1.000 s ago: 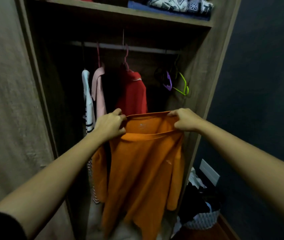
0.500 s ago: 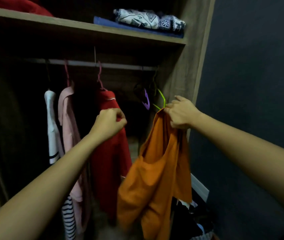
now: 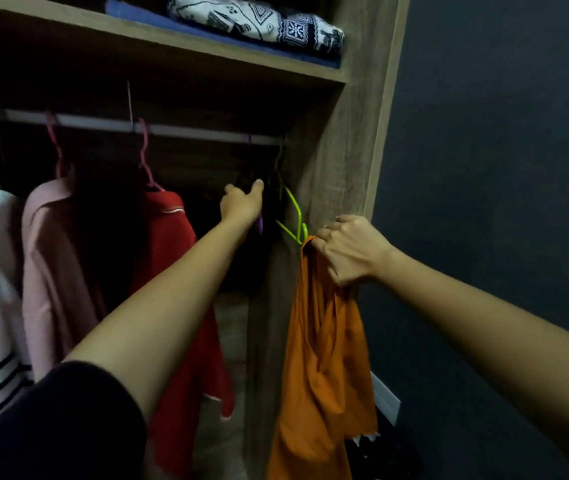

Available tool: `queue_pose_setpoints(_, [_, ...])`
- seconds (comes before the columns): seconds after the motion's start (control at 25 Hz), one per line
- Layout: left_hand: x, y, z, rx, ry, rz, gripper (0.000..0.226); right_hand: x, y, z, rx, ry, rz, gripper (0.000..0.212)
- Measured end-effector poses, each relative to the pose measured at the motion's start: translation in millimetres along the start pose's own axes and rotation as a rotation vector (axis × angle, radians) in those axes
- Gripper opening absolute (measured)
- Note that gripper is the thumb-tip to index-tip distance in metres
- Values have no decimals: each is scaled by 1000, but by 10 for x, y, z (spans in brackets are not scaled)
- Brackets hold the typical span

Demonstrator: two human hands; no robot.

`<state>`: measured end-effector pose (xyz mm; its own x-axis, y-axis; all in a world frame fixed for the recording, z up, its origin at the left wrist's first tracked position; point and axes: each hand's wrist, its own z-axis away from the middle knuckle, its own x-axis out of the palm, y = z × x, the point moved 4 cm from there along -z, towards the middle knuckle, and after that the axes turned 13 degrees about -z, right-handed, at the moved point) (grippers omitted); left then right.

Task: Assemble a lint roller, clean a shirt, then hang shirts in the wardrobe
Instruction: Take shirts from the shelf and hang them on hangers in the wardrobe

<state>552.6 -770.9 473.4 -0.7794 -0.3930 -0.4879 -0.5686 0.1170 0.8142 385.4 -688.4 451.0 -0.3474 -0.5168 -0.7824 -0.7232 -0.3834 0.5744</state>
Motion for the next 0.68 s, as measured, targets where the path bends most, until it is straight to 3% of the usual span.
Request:
queue_pose_setpoints(0.08, [153, 17, -182, -61, -57, 76, 66, 19, 10, -9, -1, 18, -20, 59])
queue_pose_setpoints(0.24, [289, 93, -300, -37, -14, 47, 38, 47, 29, -16, 7, 31, -23, 64])
queue_pose_setpoints(0.68, [-374, 37, -280, 89, 187, -208, 35, 4, 7, -13, 3, 41, -52, 72])
